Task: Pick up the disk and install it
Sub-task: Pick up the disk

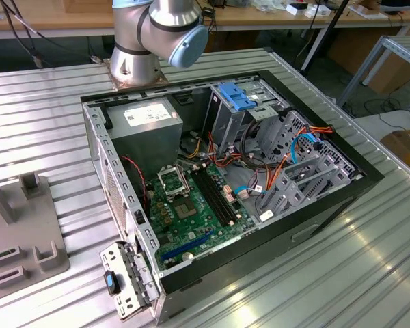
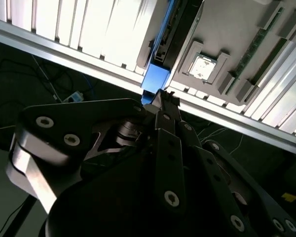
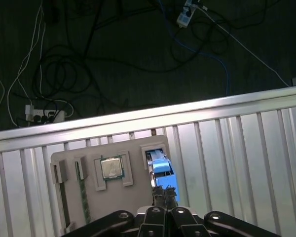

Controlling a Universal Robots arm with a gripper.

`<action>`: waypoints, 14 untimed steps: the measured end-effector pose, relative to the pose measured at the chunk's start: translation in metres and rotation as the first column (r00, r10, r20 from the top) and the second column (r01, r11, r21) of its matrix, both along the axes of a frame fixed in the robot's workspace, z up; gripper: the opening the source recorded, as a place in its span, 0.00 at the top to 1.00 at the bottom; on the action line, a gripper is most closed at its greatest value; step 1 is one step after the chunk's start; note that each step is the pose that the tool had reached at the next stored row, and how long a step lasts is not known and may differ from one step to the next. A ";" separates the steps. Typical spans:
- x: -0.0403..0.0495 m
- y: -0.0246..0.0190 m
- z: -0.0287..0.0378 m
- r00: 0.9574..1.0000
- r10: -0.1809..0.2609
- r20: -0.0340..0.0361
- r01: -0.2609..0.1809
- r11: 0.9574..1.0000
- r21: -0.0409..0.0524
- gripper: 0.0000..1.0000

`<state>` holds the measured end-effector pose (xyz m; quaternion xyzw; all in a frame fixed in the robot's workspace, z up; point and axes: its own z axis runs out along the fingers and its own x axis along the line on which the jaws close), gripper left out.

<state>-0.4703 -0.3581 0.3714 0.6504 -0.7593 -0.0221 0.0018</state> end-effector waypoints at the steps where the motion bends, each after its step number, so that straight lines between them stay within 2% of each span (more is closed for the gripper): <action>1: -0.0001 0.0000 -0.0010 1.000 0.001 0.002 -0.001 1.000 0.000 0.89; 4: -0.0010 0.0000 -0.0038 1.000 0.004 0.008 -0.004 1.000 0.000 0.89; 6: -0.0011 0.0008 -0.0059 0.999 0.020 0.026 -0.020 1.000 0.000 0.89; 7: -0.0011 0.0009 -0.0065 0.999 0.023 0.029 -0.023 1.000 0.000 0.89; 9: -0.0011 0.0011 -0.0090 0.999 0.031 0.035 -0.031 1.000 0.000 0.89; 12: -0.0011 0.0022 -0.0117 0.999 0.035 0.037 -0.035 0.999 -0.001 0.89; 14: -0.0011 0.0049 -0.0126 0.998 0.040 0.038 -0.040 0.999 -0.001 0.89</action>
